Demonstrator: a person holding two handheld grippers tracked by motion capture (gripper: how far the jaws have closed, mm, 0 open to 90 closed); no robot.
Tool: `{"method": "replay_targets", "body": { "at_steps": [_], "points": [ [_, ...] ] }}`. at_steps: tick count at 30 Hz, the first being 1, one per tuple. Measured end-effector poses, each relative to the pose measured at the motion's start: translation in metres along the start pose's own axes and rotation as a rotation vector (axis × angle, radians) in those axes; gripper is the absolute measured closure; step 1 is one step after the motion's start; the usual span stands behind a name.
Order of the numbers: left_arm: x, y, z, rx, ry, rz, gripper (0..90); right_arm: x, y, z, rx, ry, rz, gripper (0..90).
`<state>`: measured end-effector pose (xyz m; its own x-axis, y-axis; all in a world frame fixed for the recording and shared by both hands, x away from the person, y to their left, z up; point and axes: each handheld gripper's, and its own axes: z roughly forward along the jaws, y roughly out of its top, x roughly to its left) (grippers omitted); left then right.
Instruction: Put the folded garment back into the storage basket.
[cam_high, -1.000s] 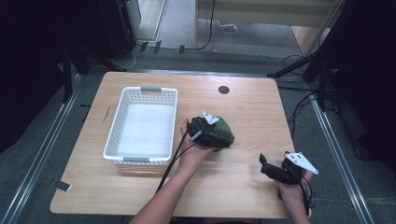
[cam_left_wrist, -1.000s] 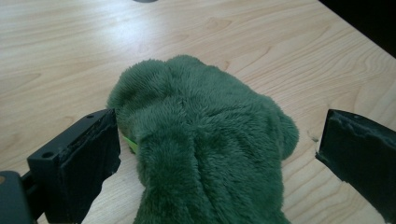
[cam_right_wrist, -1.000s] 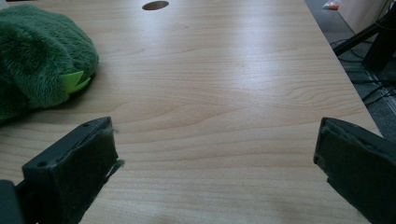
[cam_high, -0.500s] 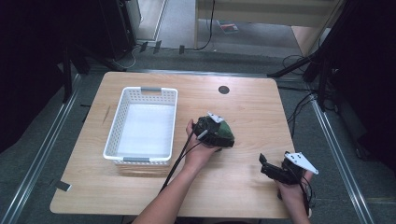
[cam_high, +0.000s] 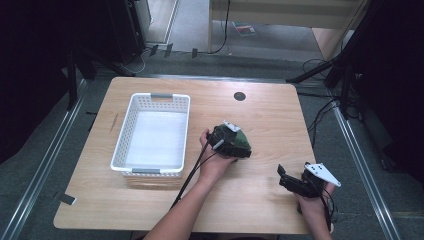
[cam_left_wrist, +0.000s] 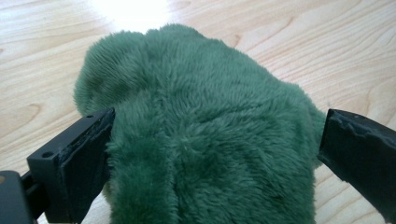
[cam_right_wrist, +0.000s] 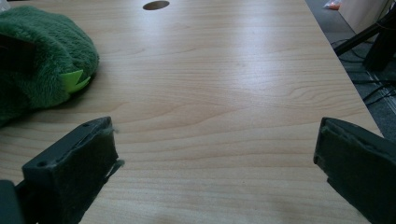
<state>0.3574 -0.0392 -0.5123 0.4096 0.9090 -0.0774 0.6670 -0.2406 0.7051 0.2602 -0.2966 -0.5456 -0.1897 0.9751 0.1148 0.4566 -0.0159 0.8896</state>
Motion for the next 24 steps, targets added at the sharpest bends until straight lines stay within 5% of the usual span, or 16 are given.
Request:
{"method": "replay_targets", "body": {
  "at_steps": [17, 24],
  "points": [
    [0.002, -0.012, 0.016, 0.091, 0.017, -0.011, 0.0, 0.0, 0.0, 0.0, 0.003, 0.0, 0.001, 0.0],
    [0.0, -0.019, 0.022, 0.125, 0.064, 0.043, 2.0, 0.0, 0.0, 0.001, 0.006, -0.001, 0.001, 0.0]
  ]
}}
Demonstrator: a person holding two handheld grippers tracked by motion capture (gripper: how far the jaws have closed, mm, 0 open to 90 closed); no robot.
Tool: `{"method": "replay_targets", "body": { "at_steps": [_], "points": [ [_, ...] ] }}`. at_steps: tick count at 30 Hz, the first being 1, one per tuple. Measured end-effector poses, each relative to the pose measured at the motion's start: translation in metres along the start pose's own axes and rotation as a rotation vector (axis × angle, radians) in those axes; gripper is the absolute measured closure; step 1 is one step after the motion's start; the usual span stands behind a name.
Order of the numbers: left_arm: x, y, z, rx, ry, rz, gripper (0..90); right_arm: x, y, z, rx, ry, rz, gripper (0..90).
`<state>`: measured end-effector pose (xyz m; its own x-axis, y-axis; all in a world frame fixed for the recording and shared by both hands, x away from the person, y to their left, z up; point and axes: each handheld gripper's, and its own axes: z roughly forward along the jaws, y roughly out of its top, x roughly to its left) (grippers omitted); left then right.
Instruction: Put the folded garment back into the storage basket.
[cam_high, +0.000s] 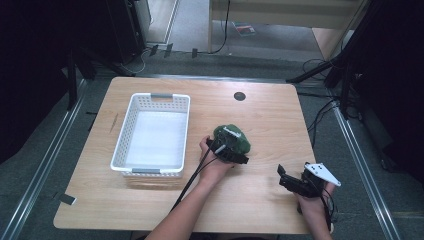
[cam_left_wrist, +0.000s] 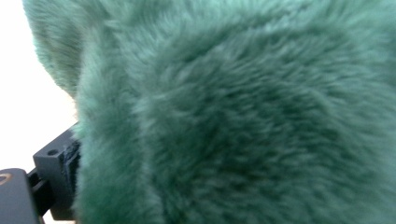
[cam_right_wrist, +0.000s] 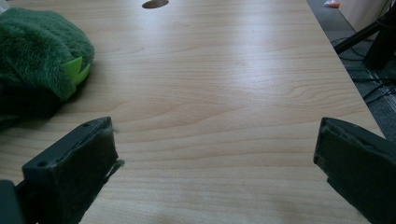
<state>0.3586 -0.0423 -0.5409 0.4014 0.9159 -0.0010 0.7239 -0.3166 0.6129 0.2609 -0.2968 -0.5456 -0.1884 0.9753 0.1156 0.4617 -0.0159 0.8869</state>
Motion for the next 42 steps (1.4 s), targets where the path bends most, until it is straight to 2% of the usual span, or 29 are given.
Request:
{"method": "replay_targets", "body": {
  "at_steps": [2, 4, 12, 26, 42],
  "points": [
    [0.0, 0.0, -0.001, -0.005, 0.001, -0.006, 3.6, 0.0, 0.0, 0.0, 0.001, 0.0, 0.001, 0.0],
    [0.001, 0.001, -0.004, -0.018, 0.026, 0.004, 11.7, 0.0, 0.0, 0.0, 0.0, 0.001, 0.0, 0.0],
    [0.002, 0.001, -0.012, -0.049, 0.023, -0.002, 20.5, 0.0, 0.0, 0.0, 0.002, 0.002, 0.003, 0.0],
    [0.007, 0.009, -0.042, -0.127, 0.016, -0.004, 21.7, 0.0, 0.0, 0.0, 0.002, 0.003, 0.0, 0.0],
    [0.018, 0.016, -0.072, -0.182, 0.007, -0.007, 21.3, 0.0, 0.0, 0.0, 0.001, 0.003, 0.0, 0.0]
  ]
}}
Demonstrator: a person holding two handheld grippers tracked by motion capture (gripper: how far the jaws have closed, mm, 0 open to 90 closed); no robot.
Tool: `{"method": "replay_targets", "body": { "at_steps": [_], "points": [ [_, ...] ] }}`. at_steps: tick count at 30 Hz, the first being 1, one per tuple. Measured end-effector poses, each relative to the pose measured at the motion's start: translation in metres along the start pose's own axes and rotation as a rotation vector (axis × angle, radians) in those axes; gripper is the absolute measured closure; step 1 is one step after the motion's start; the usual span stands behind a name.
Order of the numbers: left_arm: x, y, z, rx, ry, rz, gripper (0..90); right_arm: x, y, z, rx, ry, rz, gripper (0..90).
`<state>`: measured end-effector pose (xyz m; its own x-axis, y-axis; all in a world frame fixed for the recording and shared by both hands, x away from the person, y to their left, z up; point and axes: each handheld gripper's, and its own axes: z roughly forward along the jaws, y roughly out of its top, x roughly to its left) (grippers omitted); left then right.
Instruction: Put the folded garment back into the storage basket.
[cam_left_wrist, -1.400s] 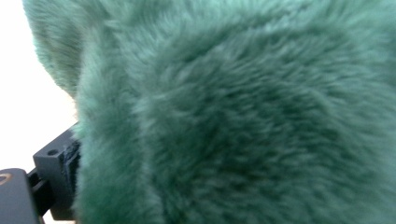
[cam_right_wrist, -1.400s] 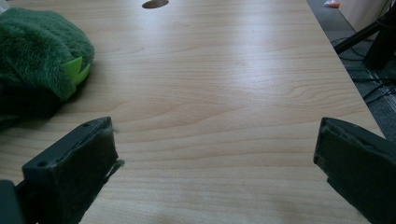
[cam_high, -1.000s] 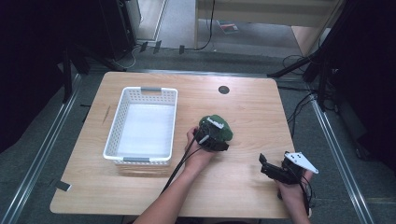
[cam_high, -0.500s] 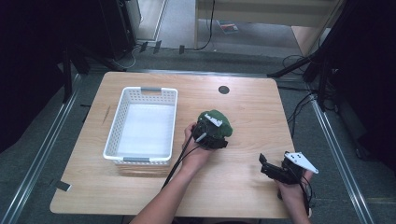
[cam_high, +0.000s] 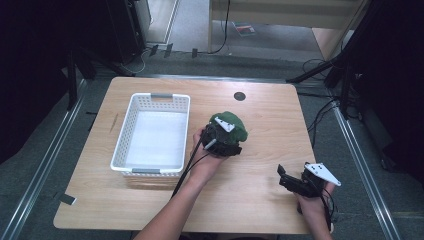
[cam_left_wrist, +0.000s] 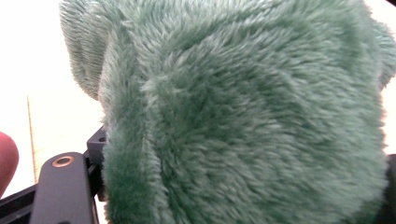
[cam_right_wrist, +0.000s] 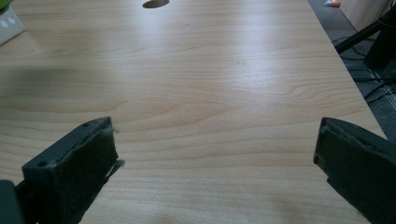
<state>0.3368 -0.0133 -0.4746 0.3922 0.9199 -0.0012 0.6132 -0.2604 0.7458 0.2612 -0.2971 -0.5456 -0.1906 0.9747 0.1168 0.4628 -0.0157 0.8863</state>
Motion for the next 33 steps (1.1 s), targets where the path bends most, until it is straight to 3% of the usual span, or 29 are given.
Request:
{"method": "replay_targets", "body": {
  "at_steps": [33],
  "points": [
    [0.025, 0.021, -0.046, -0.081, 0.031, -0.011, 21.3, 0.0, 0.0, 0.0, 0.004, -0.003, 0.0, 0.0]
  ]
}}
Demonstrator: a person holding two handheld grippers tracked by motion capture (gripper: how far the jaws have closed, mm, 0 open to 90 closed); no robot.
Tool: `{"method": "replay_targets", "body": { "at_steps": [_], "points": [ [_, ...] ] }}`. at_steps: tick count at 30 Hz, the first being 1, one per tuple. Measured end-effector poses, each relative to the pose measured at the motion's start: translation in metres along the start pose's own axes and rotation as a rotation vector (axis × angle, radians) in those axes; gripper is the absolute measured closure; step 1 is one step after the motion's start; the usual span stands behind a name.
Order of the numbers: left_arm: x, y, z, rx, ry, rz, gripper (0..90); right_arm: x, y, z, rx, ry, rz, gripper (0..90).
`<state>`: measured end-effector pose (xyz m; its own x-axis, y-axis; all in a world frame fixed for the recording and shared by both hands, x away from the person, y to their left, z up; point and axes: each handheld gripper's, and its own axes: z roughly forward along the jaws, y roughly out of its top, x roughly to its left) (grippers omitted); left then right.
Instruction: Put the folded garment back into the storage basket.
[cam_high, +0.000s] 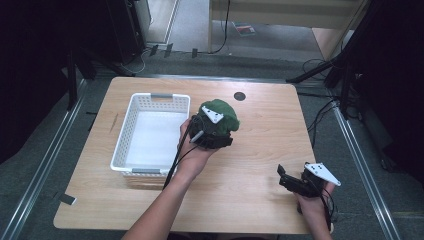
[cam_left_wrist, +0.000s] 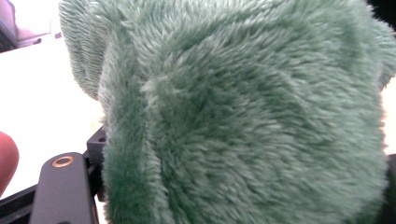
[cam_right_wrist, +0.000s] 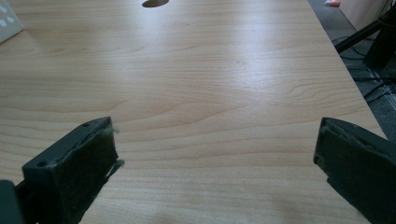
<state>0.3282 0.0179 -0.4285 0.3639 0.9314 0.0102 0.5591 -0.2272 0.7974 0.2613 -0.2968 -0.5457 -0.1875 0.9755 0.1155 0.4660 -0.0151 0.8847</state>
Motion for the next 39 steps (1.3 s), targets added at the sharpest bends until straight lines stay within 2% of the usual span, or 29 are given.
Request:
{"method": "replay_targets", "body": {
  "at_steps": [14, 29, 37, 39],
  "points": [
    [0.013, 0.004, -0.011, -0.014, 0.016, -0.008, 21.3, 0.0, 0.0, 0.0, -0.001, -0.001, -0.001, 0.0],
    [0.037, 0.004, -0.019, -0.02, 0.054, -0.016, 21.3, 0.0, 0.0, 0.0, 0.001, -0.003, 0.001, 0.0],
    [0.056, 0.002, -0.026, -0.029, 0.078, -0.05, 21.3, 0.0, 0.0, 0.0, 0.001, -0.004, 0.001, 0.0],
    [0.057, 0.001, -0.026, -0.027, 0.082, -0.053, 21.3, 0.0, 0.0, 0.0, 0.0, -0.004, -0.002, 0.0]
  ]
}}
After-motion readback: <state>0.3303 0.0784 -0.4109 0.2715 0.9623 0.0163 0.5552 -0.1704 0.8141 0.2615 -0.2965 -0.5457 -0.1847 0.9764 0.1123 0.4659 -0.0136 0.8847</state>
